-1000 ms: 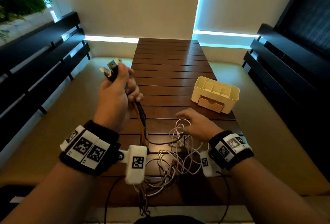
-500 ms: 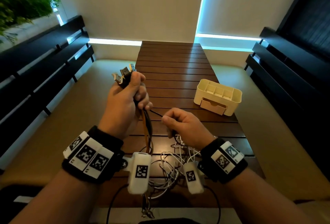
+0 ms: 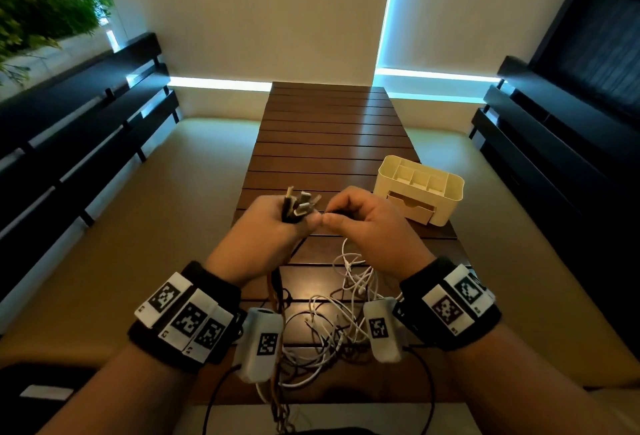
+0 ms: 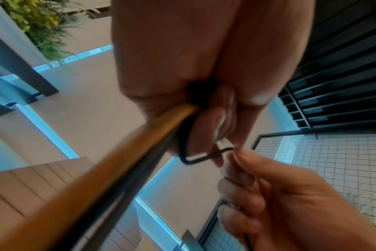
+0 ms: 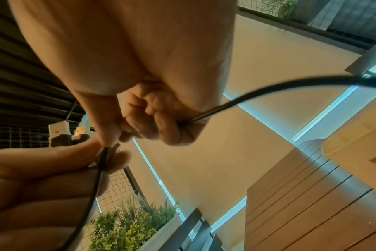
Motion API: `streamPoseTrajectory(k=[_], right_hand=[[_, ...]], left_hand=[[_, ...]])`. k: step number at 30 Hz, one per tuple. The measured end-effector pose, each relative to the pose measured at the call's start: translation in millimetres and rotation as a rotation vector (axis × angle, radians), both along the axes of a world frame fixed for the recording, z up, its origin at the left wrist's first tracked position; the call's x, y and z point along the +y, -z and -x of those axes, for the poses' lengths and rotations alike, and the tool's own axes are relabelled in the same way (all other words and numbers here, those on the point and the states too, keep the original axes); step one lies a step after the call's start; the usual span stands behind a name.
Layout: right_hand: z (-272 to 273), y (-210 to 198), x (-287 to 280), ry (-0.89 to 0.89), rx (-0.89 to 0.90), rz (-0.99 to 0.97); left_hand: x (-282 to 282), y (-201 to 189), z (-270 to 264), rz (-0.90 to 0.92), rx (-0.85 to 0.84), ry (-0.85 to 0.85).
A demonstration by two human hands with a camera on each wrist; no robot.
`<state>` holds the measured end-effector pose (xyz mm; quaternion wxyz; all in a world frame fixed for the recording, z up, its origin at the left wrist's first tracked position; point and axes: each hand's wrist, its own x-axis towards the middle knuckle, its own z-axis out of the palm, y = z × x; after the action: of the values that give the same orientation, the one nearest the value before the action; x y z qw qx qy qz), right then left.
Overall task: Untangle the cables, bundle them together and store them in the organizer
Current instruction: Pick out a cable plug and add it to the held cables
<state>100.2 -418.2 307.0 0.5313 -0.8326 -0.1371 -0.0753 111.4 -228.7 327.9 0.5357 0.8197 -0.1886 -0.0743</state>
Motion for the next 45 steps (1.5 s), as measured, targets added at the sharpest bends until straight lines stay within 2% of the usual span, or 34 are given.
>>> streamPoseTrajectory(k=[4, 9, 11, 14, 18, 21, 25, 28, 34, 38, 40, 42, 45], right_hand=[[0, -1, -6, -0.011, -0.008, -0.007], [-1, 18, -27, 0.023, 0.149, 0.028], [-2, 22, -33, 0.057, 0.177, 0.025], [-5, 18, -33, 0.070, 0.109, 0.125], [-11, 16, -30, 0.031, 0.118, 0.374], [-12, 18, -24, -0.008, 0.104, 0.490], [-10, 7, -12, -0.066, 0.015, 0.436], [-9, -1, -12, -0.064, -0.112, 0.344], [-8, 5, -18, -0.057, -0.109, 0.200], [-13, 28, -32, 0.043, 0.070, 0.072], [-14, 36, -37, 0.066, 0.142, 0.042], [-16, 35, -38, 0.081, 0.125, 0.028], [-21, 25, -37, 0.107, 0.019, 0.113]], left_hand=[[5, -8, -3, -0.096, -0.014, -0.001], [26, -20, -4, 0.169, 0.101, -0.115], [33, -18, -6, 0.162, 0.119, -0.148], [33, -6, -13, 0.034, 0.102, -0.223], [23, 1, -18, -0.259, -0.109, -0.400], [9, 2, -11, -0.321, -0.178, -0.375], [-13, 5, -5, -0.222, -0.169, -0.084], [-19, 8, -6, -0.195, -0.106, 0.041], [-13, 5, -10, -0.246, -0.169, -0.025], [0, -3, -15, -0.054, -0.112, -0.196], [6, -3, -15, -0.014, -0.082, -0.228], [9, 1, -15, -0.078, -0.052, -0.207], [10, 11, -16, -0.339, 0.001, -0.112]])
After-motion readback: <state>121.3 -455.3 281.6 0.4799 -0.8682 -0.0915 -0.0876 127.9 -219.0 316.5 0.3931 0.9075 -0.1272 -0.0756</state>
